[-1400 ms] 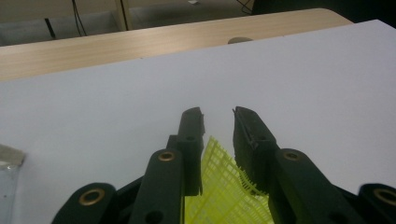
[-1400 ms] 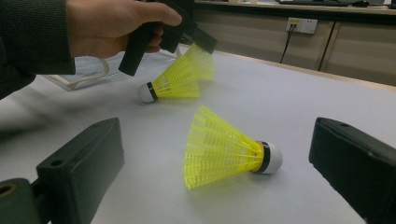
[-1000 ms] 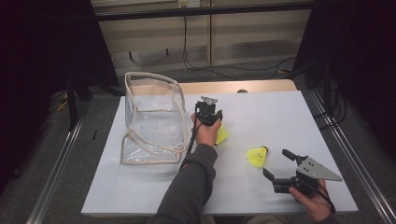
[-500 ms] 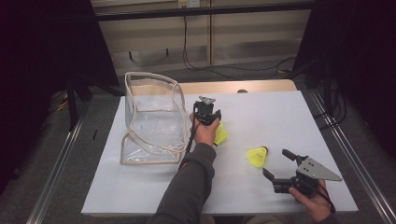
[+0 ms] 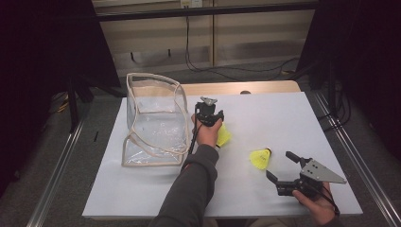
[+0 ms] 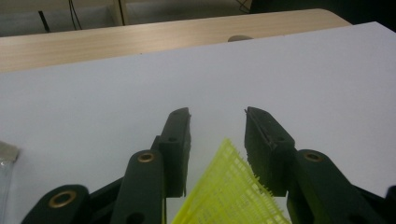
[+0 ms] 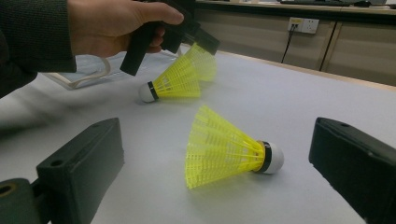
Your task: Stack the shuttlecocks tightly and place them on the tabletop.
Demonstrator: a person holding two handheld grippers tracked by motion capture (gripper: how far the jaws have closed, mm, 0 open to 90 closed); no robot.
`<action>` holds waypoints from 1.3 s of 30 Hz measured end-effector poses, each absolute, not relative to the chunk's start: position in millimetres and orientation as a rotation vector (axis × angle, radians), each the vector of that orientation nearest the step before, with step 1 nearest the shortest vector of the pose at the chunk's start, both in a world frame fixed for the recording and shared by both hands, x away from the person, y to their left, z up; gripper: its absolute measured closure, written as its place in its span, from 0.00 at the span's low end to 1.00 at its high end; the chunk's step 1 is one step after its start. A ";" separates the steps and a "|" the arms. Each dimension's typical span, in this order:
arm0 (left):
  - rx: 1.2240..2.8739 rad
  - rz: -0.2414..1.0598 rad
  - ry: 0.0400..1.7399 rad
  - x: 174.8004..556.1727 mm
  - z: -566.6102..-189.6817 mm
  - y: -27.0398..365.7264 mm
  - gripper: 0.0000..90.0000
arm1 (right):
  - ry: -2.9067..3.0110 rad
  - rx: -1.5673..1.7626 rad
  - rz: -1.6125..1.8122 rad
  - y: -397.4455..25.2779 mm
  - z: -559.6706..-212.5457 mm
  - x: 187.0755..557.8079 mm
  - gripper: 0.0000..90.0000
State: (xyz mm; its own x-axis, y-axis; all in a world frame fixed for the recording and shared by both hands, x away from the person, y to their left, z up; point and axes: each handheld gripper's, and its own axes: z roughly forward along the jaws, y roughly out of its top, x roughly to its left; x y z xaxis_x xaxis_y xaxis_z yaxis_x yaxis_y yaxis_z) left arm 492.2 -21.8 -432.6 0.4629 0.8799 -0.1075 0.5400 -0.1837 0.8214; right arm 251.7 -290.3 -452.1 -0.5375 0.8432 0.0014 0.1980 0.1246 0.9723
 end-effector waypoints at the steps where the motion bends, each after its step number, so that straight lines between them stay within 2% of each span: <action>1: 1.856 0.503 1.195 492.4 -432.6 -21.3 0.67 | 1.831 1.005 1.442 -290.3 -452.2 251.8 0.03; 10: 1.857 0.514 1.202 491.4 -428.6 -19.1 0.74 | 1.832 1.003 1.445 -289.9 -452.1 251.7 0.03; 23: 1.856 0.534 1.224 495.4 -428.2 -16.5 0.74 | 1.836 1.005 1.446 -289.7 -452.6 251.8 0.03; 39: 1.851 0.497 1.187 494.3 -426.8 -20.1 0.68 | 1.841 1.000 1.444 -289.3 -452.7 251.9 0.03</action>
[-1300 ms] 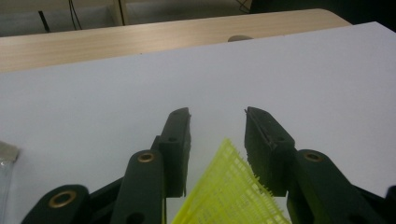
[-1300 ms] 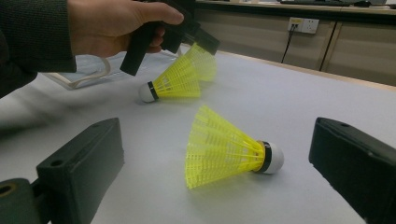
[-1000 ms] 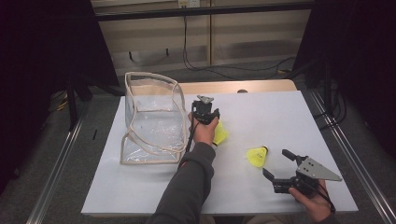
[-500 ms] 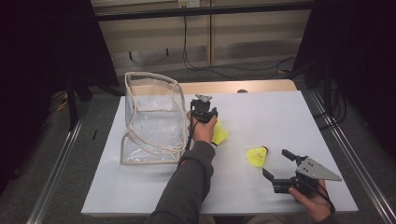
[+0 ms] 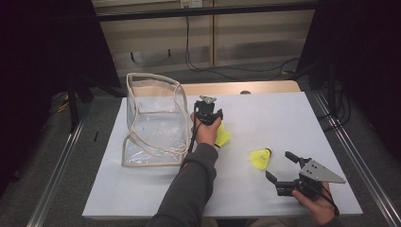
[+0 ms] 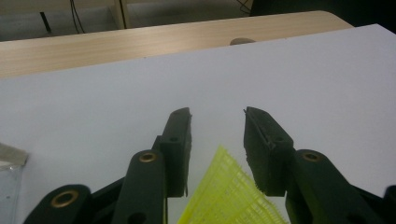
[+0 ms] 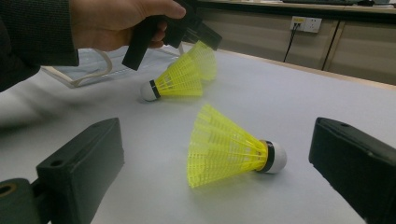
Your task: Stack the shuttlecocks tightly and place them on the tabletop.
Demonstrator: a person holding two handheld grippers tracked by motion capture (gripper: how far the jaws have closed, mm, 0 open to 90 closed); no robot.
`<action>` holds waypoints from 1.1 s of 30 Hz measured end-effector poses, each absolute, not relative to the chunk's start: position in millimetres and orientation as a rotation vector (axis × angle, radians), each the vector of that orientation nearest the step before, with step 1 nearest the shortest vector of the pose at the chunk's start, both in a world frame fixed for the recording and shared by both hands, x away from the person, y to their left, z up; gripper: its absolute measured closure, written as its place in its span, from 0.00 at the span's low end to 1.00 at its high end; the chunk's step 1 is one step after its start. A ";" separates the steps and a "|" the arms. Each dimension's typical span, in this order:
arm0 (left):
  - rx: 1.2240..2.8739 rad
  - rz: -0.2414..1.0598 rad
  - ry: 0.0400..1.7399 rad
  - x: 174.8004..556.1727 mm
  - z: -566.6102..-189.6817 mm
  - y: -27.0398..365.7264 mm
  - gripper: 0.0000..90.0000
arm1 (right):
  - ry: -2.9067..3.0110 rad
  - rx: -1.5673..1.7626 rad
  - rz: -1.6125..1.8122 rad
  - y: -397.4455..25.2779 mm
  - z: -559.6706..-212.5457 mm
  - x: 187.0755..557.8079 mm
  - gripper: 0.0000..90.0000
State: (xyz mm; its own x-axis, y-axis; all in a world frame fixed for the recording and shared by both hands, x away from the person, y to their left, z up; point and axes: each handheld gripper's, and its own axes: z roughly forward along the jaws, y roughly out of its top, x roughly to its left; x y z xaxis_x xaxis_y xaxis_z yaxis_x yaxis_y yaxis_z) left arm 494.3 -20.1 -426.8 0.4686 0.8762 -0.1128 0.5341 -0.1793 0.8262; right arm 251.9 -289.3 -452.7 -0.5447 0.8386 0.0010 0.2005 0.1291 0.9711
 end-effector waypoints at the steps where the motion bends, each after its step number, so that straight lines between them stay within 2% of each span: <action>1: 1.847 0.499 1.190 494.0 -426.1 -20.0 0.67 | 1.841 1.003 1.445 -289.3 -452.7 251.8 0.03; 8: 1.859 0.498 1.180 493.3 -421.7 -18.9 0.66 | 1.842 0.998 1.442 -288.9 -452.5 251.7 0.03; 23: 1.896 0.437 1.176 487.8 -421.9 -21.3 0.76 | 1.842 0.995 1.443 -288.6 -452.5 251.8 0.03; 33: 1.896 0.426 1.179 487.1 -422.5 -20.8 0.74 | 1.841 0.995 1.443 -288.5 -452.2 251.4 0.03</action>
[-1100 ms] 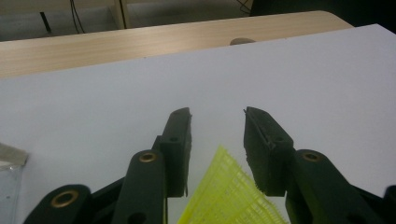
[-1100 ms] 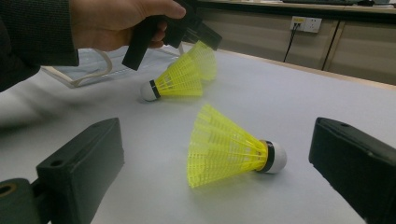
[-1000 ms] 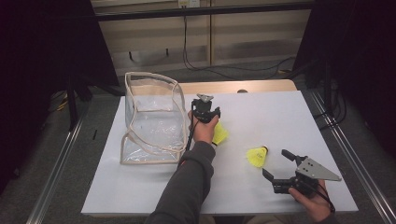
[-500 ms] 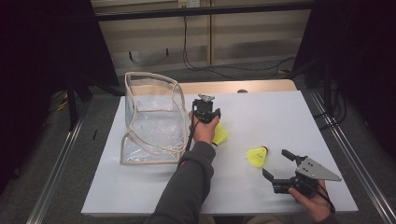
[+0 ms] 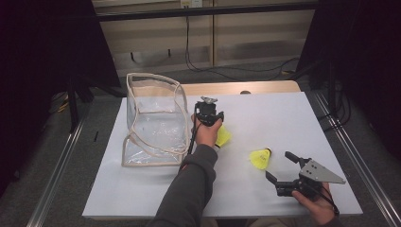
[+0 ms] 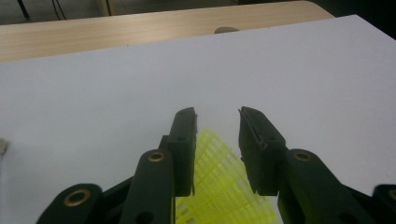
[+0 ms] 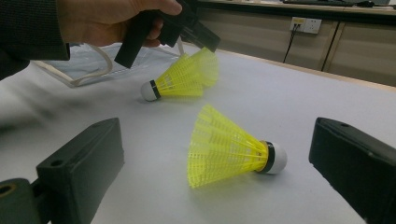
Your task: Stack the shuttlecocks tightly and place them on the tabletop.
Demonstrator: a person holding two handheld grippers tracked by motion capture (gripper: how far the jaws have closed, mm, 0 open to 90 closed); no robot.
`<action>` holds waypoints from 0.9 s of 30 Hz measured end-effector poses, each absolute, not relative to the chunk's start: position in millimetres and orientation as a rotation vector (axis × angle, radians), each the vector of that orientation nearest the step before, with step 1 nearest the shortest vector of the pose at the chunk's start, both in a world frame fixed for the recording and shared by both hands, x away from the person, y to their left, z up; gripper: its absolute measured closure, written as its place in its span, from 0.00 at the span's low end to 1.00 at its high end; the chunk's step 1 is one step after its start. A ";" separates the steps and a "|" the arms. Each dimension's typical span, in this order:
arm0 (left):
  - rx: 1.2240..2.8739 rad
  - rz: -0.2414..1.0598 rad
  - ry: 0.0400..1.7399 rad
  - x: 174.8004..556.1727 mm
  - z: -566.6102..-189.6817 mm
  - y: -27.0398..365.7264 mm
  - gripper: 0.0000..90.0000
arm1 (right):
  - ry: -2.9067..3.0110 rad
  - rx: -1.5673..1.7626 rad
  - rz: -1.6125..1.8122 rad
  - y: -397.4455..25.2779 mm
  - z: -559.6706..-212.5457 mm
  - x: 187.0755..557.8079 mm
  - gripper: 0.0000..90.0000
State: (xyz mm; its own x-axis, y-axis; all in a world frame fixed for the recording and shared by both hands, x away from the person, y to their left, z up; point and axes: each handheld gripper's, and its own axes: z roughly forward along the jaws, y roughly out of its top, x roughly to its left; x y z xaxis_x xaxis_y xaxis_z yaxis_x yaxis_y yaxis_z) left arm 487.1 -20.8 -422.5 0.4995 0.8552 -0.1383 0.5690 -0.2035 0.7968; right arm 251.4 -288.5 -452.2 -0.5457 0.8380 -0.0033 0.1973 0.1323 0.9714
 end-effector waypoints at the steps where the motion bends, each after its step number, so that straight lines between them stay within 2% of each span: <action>1: 1.895 0.425 1.177 487.1 -422.7 -21.1 0.73 | 1.842 0.993 1.446 -288.5 -452.2 251.6 0.03; 15: 1.858 0.449 1.164 486.1 -421.2 -20.4 0.68 | 1.839 0.994 1.448 -288.5 -451.7 251.2 0.03; 27: 1.837 0.454 1.142 478.7 -412.0 -19.2 0.56 | 1.840 0.991 1.441 -288.4 -451.7 251.2 0.03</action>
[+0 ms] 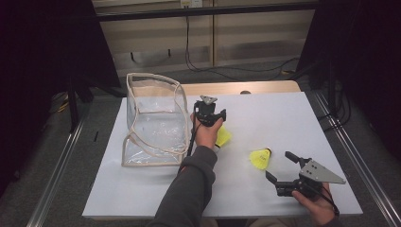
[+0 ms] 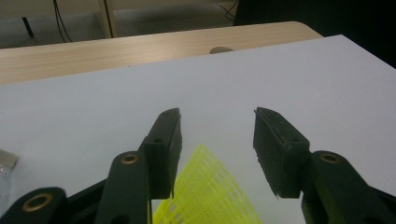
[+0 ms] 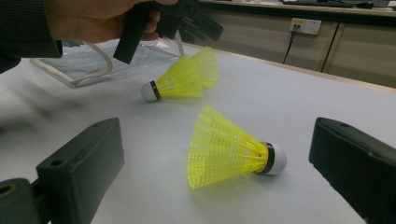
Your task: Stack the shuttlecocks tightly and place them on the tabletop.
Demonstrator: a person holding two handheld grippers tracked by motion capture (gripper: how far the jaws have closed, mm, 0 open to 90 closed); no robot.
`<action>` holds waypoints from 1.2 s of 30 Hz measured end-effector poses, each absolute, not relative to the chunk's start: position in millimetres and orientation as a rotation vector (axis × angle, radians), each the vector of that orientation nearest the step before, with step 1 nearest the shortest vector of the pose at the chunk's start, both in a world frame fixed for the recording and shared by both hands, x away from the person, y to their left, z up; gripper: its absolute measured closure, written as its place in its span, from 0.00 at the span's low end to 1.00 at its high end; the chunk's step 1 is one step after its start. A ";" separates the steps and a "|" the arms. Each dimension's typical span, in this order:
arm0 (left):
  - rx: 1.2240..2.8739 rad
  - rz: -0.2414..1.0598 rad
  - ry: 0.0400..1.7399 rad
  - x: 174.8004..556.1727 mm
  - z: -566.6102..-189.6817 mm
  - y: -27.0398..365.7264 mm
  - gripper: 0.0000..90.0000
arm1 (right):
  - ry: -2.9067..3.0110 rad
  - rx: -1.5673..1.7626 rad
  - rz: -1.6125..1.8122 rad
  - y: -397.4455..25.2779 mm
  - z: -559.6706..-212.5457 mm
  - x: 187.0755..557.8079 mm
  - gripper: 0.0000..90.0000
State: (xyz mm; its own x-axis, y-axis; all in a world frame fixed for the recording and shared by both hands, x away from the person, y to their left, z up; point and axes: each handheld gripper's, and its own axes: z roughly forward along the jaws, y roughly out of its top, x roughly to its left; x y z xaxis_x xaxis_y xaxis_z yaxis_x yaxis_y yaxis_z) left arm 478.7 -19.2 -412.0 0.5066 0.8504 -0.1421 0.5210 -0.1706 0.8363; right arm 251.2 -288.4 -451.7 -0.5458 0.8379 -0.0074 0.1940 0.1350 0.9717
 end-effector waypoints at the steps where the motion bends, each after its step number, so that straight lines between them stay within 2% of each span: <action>1: 1.834 0.454 1.140 477.5 -411.4 -18.8 0.54 | 1.840 0.990 1.440 -288.4 -451.6 251.2 0.03; 9: 1.809 0.432 1.142 466.9 -407.7 -17.3 0.39 | 1.842 0.988 1.437 -288.1 -451.7 251.5 0.03; 18: 1.802 0.395 1.122 453.1 -403.4 -13.3 0.28 | 1.847 0.983 1.433 -287.6 -452.2 251.9 0.03; 21: 1.810 0.384 1.125 449.5 -403.7 -11.6 0.21 | 1.849 0.982 1.427 -287.3 -452.0 251.8 0.03; 36: 1.833 0.322 1.058 431.9 -405.0 -11.6 0.11 | 1.855 0.985 1.422 -286.5 -452.6 252.1 0.03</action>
